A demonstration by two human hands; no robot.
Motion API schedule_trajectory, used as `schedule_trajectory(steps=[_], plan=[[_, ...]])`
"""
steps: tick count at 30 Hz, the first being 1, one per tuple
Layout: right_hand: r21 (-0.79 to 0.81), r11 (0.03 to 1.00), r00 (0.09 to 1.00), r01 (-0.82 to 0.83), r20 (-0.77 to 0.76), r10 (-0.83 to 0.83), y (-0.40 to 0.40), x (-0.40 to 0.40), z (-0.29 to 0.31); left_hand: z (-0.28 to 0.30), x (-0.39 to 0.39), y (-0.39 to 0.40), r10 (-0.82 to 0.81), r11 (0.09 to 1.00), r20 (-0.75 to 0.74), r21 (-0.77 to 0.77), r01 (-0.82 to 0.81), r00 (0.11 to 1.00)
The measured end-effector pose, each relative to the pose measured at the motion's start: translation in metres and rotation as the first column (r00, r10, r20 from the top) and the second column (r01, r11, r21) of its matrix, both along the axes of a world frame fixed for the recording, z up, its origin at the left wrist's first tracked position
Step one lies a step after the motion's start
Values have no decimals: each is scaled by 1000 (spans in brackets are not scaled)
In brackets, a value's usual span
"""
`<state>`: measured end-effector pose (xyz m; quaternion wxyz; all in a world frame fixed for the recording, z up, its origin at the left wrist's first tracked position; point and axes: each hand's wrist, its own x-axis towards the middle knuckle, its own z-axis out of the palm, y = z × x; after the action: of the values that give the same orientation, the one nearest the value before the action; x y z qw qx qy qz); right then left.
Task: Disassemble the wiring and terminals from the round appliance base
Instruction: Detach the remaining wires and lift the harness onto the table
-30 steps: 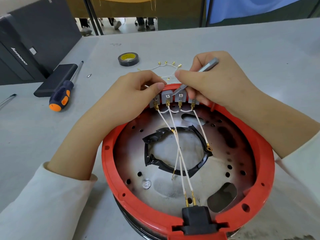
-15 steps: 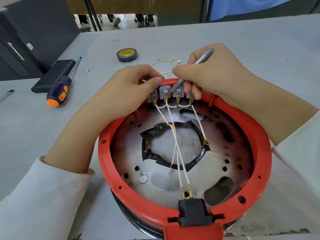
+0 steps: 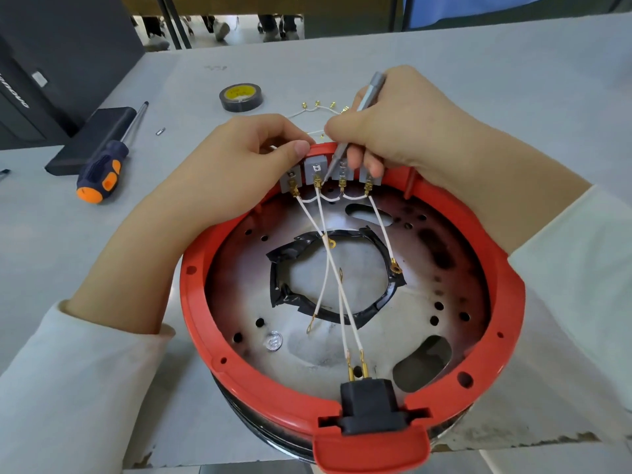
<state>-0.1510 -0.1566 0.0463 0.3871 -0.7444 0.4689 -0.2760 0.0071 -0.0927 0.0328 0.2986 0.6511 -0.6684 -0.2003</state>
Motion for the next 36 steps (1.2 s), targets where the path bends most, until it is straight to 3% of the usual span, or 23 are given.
schedule_trajectory(steps=[5,36], plan=[[13,1000,977,11,213,-14,-2,-9,-3,0,1,0,6,1000,-4,6,-6,1000],[-203,979,981,1,191,38,9,-2,-9,2,-1,3,3,1000,10,-8,-3,1000]])
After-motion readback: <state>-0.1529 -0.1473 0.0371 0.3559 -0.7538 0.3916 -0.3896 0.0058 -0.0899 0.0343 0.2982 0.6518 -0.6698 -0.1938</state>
